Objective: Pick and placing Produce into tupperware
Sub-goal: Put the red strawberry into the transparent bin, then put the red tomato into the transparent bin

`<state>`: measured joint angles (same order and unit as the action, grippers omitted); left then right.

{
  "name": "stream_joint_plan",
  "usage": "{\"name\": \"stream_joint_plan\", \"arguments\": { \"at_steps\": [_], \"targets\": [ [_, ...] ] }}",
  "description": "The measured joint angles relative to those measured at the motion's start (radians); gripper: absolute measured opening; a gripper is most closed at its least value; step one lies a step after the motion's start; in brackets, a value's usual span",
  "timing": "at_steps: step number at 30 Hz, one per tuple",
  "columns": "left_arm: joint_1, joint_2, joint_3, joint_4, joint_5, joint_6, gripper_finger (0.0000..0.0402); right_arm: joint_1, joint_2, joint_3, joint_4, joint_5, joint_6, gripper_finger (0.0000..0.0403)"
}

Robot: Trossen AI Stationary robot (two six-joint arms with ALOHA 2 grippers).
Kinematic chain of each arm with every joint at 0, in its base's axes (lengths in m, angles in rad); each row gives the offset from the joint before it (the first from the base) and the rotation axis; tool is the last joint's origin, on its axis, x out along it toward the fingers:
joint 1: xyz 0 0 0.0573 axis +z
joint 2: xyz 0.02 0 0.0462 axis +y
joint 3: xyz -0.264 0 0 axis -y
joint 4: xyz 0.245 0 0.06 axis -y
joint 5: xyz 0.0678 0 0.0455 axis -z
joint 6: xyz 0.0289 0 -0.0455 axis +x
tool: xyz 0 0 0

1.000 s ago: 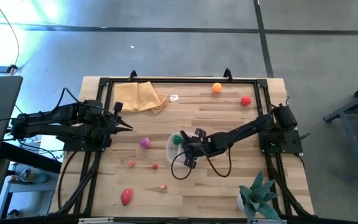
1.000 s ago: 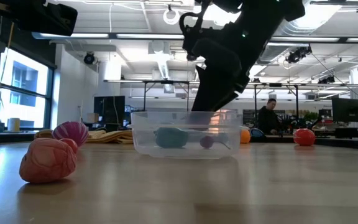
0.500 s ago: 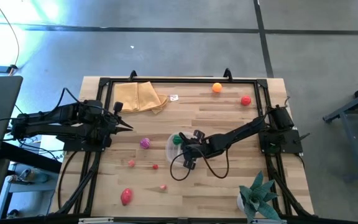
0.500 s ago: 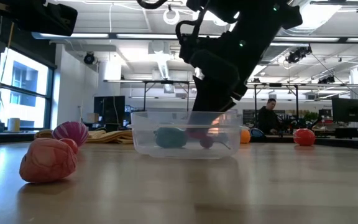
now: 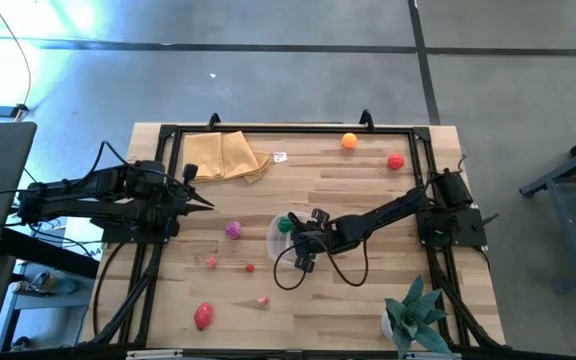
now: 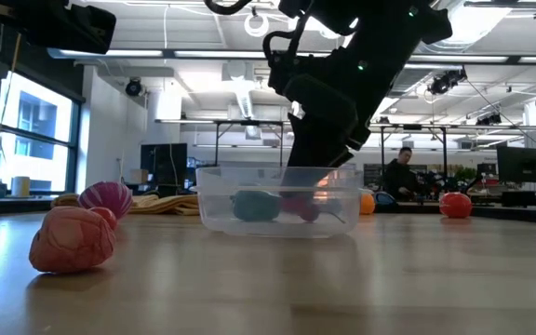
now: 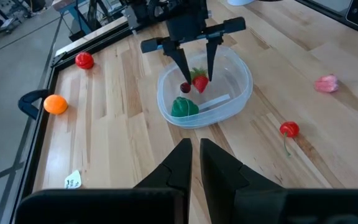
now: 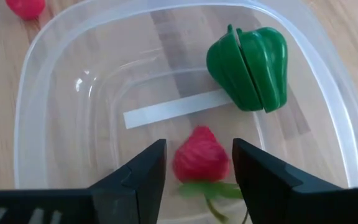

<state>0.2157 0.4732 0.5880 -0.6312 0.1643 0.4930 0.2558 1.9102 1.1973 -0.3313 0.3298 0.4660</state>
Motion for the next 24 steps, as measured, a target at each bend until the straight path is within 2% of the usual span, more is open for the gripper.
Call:
{"name": "stream_joint_plan", "arguments": {
  "at_steps": [9, 13, 16, 21, 24],
  "targets": [
    [0.000, 0.000, 0.000, 0.000, 0.000, 0.000, 0.0024, 0.000, 0.000, 0.000, 0.000, 0.015, -0.003, 0.0196],
    [0.000, 0.000, 0.000, 0.000, 0.000, 0.000, 0.0024, 0.000, -0.017, 0.000, -0.004, 0.068, -0.002, 0.0196],
    [0.000, 0.000, 0.000, 0.000, 0.000, 0.000, 0.0024, 0.000, -0.079, 0.000, -0.034, 0.140, 0.048, 0.0196],
    [0.000, 0.000, 0.000, 0.000, 0.000, 0.000, 0.0024, -0.036, -0.235, 0.000, -0.171, 0.227, 0.224, 0.0196],
    [0.000, 0.000, 0.000, 0.000, 0.000, 0.000, 0.0024, -0.074, -0.334, 0.000, -0.299, 0.338, 0.310, 0.0196]
  ]
}}
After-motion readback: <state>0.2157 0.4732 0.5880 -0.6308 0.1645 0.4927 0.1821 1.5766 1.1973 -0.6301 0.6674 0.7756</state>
